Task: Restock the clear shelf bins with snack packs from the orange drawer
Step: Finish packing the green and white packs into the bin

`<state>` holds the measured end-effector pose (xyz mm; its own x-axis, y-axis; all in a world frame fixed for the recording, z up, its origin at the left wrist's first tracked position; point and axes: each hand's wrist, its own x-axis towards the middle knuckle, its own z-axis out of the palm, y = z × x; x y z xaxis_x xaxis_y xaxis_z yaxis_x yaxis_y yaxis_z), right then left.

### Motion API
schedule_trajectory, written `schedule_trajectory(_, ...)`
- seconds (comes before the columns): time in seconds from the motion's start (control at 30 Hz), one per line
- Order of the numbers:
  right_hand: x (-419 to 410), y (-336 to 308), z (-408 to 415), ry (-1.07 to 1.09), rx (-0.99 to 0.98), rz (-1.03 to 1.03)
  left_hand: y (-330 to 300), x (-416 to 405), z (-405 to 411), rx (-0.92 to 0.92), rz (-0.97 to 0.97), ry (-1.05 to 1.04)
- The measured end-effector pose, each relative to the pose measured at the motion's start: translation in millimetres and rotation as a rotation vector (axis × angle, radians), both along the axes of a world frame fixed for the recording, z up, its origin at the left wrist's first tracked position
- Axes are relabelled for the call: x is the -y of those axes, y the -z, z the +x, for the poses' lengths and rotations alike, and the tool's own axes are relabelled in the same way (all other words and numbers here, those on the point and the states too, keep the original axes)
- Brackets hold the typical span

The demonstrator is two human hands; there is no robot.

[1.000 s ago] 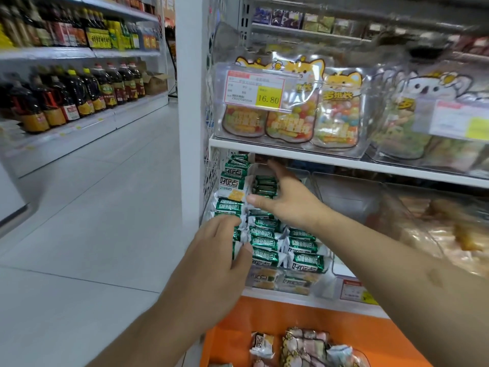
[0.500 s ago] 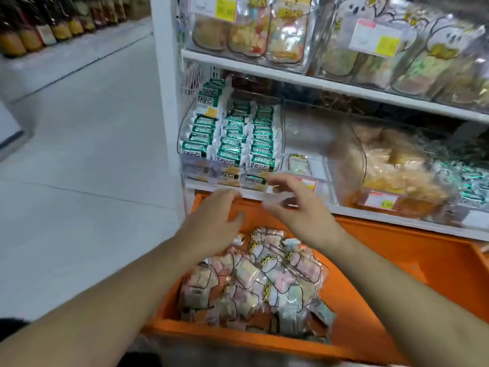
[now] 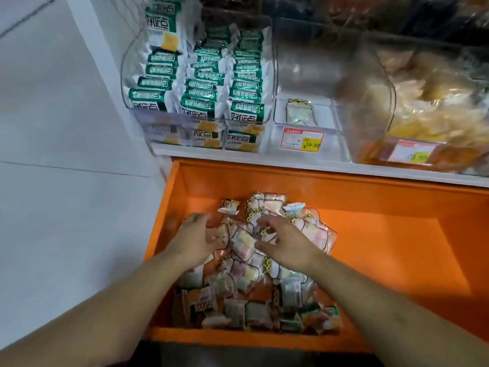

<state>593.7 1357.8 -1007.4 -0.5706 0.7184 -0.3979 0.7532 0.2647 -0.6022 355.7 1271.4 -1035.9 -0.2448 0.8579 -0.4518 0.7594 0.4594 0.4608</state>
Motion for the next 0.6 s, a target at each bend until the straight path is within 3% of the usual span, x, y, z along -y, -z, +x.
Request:
schedule_trajectory(0.3, -53.1, 83.8, -87.5, -0.081, -0.06, 0.105, 90.5, -37.2, -19.9, -0.065, -0.142, -0.226)
schedule_trajectory(0.47, -68.4, 127.0, -114.2, -0.076, -0.001, 0.111, 101.6, -37.7, -12.0, -0.115, -0.109, -0.408)
schedule_trajectory(0.6, -63.8, 148.3, -118.2, -0.034, 0.004, 0.201, 102.7, -36.6, -8.4, -0.178, -0.101, -0.379)
